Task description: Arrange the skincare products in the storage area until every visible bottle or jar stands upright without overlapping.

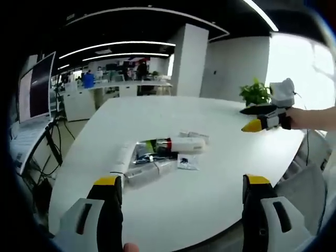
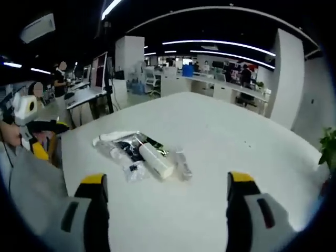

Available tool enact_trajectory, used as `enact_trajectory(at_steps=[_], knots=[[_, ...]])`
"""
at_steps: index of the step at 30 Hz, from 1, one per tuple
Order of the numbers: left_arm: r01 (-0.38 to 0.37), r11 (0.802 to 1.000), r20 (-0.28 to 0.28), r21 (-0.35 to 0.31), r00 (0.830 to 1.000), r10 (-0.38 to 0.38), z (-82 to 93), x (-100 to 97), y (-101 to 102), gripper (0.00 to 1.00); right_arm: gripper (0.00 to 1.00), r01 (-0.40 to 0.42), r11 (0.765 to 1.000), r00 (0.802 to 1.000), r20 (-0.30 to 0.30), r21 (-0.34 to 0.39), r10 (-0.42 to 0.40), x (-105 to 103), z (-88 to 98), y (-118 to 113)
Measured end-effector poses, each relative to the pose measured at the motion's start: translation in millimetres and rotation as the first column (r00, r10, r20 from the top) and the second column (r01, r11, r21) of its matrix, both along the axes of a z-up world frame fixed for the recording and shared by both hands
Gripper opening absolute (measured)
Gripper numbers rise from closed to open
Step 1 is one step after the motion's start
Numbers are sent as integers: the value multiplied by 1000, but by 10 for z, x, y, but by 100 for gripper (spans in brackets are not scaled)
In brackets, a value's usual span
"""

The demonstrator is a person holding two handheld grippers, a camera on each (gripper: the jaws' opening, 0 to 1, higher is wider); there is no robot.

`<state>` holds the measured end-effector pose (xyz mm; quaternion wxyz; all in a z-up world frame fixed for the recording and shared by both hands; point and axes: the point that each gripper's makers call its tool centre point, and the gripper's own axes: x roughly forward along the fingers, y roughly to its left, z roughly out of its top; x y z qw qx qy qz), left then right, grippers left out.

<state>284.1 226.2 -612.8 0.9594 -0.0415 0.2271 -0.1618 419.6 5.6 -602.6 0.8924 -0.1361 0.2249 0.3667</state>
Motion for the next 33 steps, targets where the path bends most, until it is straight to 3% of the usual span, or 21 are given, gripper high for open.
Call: enact_trajectory(at_steps=[12,21,33], knots=[[10,1000,-5,5,1000,-10,-13,-1,-14,93,85,-111,992,993,-49,-55,108,236,-175,281],[14,1000,-13,2,1000,-14,-31,0,-18,93,74,-202,973,977,-98,-115,191,340,-365,496],[8,1000,-27,-9,1000,-8,-63,1,-2,93,60,-358,909,929,-180,-212,324,557,-684,757]])
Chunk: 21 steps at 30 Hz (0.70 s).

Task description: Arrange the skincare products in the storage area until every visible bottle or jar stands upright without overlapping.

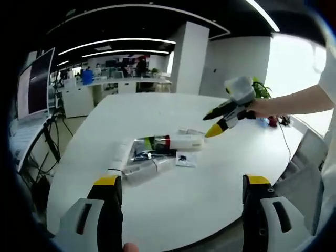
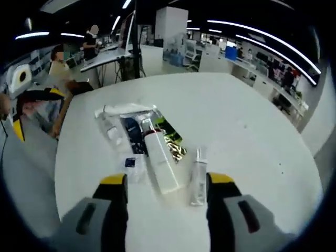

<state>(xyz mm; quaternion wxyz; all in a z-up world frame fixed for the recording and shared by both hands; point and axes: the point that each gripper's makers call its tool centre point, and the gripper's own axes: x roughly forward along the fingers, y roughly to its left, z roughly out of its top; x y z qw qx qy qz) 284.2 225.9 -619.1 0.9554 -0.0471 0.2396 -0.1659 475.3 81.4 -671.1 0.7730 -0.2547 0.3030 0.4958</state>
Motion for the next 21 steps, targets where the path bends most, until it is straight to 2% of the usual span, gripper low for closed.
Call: enact_trajectory(at_steps=[8,15,21], knots=[[-4,1000,-5,-8,1000,4,-11,5,13,93,55,-69,996,997,-22,-57,68,52,-174,167],[-19,1000,-4,-21,1000,19,-24,12,54,93,51,-140,983,990,-51,-117,135,75,-362,289],[-26,999,-1,-27,1000,26,-40,18,82,93,46,-179,973,983,-64,-147,171,97,-450,422]])
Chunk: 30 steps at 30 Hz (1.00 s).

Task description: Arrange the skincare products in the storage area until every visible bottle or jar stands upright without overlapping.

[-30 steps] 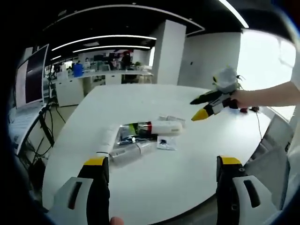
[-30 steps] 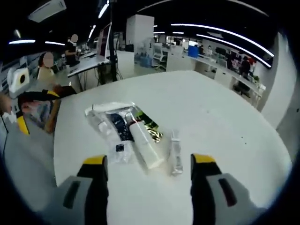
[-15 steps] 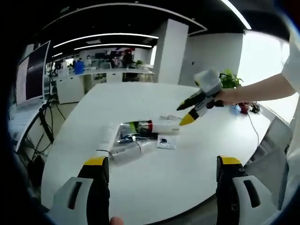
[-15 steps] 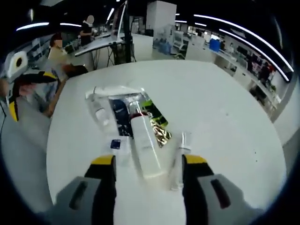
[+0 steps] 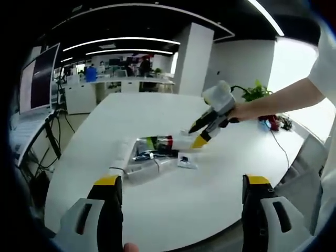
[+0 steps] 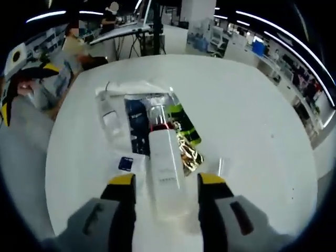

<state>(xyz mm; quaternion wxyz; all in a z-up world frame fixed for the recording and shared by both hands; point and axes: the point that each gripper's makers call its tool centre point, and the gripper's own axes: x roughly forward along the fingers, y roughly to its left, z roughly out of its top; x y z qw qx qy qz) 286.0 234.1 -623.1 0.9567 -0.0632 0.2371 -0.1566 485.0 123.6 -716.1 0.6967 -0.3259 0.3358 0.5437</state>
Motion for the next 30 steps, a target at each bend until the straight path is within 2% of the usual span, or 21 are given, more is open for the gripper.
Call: enact_trajectory(at_steps=[9,14,30], knots=[[-9,1000,0,-9,1000,9,-9,4,25,93,40,-36,998,999,-18,-56,35,31,-155,182],[-14,1000,0,-14,1000,14,-4,11,26,93,35,-36,997,999,-19,-69,35,61,-174,250],[-17,1000,-1,-20,1000,17,-2,17,25,92,31,-108,980,994,-49,-166,101,42,-269,435]])
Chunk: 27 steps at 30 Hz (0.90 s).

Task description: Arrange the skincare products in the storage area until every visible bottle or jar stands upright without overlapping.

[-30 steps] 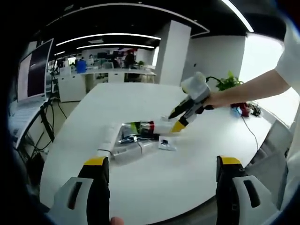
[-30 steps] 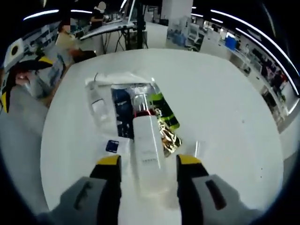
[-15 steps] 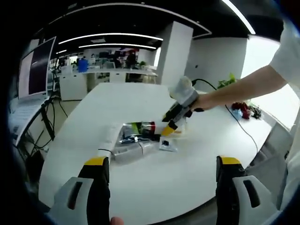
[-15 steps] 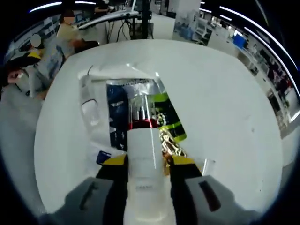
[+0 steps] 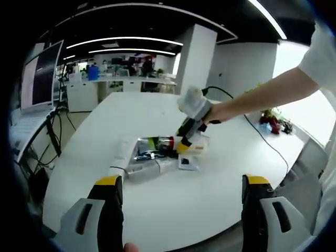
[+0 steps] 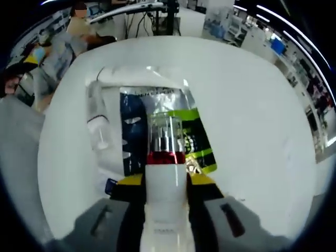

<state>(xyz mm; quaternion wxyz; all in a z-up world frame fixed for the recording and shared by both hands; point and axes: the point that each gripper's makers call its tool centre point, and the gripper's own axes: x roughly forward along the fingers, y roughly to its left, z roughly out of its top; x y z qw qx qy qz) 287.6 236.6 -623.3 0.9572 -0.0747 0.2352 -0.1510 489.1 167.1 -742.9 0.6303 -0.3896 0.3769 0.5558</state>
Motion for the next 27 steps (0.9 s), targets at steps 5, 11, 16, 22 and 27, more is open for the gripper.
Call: enact_trajectory(at_steps=[5,11,16,22,27], knots=[[0,1000,1,1,1000,0,-7,6,4,92,30,-37,999,999,-1,-18,37,-2,-9,-12],[2,1000,2,2,1000,-2,6,4,-8,92,30,-29,1000,1000,6,-12,29,7,-11,-18],[3,1000,2,1,1000,-3,18,4,-14,92,29,-25,1000,999,34,-10,25,12,1,-18],[0,1000,4,4,1000,0,40,2,-17,92,29,-20,1000,998,53,-3,20,-6,66,-54],[3,1000,7,8,1000,-3,55,-1,-28,92,29,38,999,998,54,37,-40,-2,164,-136]])
